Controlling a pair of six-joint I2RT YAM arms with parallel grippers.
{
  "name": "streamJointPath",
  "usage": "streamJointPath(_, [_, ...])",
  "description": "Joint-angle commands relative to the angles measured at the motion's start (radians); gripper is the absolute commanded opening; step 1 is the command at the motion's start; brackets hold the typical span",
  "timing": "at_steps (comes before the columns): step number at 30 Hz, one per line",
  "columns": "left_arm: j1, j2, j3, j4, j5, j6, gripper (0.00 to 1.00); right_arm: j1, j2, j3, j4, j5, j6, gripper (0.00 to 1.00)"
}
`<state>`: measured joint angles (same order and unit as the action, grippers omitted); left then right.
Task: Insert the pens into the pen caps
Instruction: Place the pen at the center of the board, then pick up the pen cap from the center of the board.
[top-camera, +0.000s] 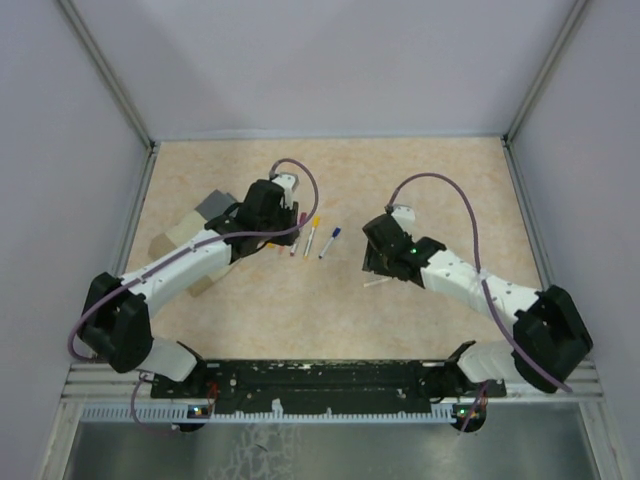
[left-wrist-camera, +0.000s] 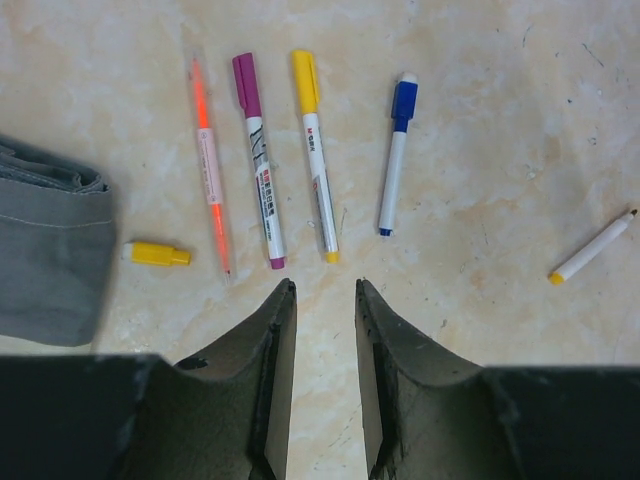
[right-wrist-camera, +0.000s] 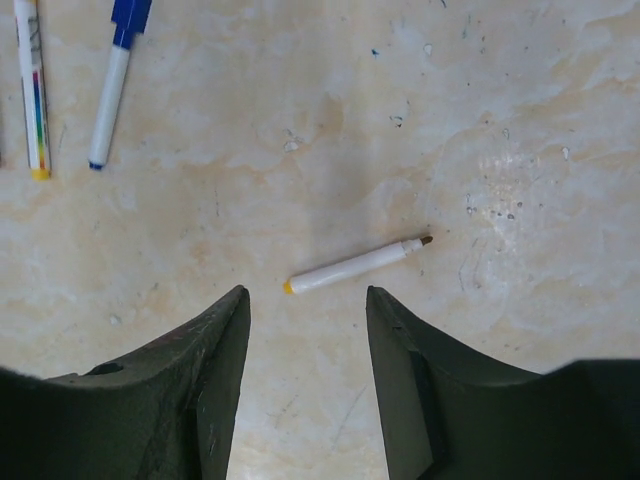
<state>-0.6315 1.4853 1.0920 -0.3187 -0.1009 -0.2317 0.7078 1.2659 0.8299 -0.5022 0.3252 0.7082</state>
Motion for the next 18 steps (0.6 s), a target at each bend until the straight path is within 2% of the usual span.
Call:
streamJointPath(1, [0.005,-0.079,-0.067,0.087,0.008,0.052,0.35,-0.001,0.124,0.147,-0.095,0.129,0.308,0.5])
streamJointPath(5, [0.013,-0.104,-0.092,0.092,-0.01,0.072,0.35,-0.002,0.255,0.235,-0.251,0.182,0.491,0.5])
streamJointPath(9, [0.013,-0.113,-0.095,0.093,0.004,0.072,0.35,-0.001,0.34,0.277,-0.331,0.211,0.58,0.51])
streamJointPath(18, [0.013,-0.115,-0.098,0.102,0.03,0.074,0.35,-0.002,0.429,0.25,-0.308,0.174,0.611,0.48])
